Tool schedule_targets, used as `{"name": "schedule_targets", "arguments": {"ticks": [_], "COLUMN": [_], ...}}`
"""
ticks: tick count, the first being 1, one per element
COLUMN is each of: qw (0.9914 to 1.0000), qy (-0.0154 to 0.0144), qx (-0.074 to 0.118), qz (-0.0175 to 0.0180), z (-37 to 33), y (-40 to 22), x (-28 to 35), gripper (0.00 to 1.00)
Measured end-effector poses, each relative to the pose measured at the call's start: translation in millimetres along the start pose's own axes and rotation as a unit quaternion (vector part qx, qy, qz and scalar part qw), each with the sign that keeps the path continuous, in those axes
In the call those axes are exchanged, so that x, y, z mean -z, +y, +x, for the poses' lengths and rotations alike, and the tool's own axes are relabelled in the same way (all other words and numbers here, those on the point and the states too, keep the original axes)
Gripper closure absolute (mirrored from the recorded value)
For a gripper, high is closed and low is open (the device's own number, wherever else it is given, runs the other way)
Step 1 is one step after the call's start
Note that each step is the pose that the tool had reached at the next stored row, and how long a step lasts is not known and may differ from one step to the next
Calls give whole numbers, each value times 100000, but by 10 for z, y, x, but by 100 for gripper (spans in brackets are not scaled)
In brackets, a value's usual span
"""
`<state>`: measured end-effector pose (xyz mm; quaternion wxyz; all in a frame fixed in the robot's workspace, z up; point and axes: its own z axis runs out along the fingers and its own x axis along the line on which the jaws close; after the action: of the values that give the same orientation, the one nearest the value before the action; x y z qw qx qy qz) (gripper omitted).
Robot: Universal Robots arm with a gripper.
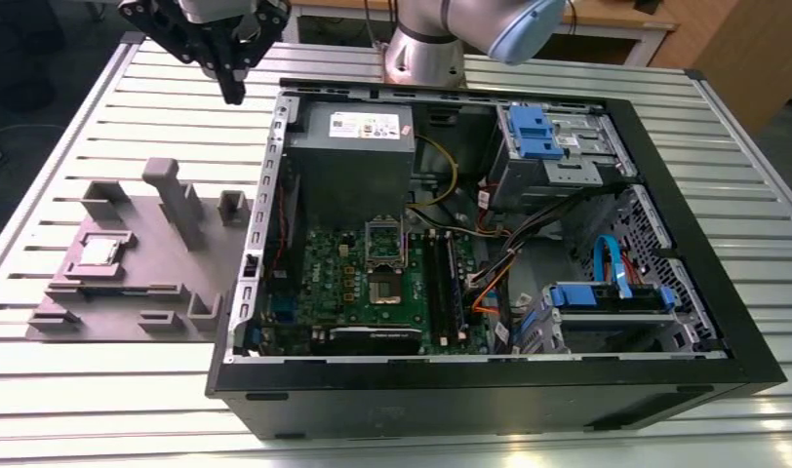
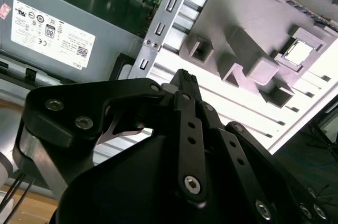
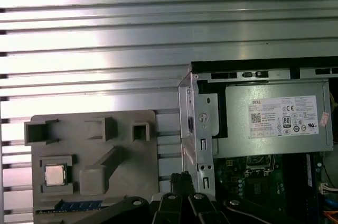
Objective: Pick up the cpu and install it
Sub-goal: 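Reach for the cpu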
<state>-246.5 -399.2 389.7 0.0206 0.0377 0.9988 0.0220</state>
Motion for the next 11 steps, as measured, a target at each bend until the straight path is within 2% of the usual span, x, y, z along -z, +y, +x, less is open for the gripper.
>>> {"name": "schedule_targets", "arguments": {"ticks": [11], "qw": [100000], "qy": [2], "qx": [1], "qz": [4], "z": [222], "y": [-38], "x": [-10], "gripper": [90]}}
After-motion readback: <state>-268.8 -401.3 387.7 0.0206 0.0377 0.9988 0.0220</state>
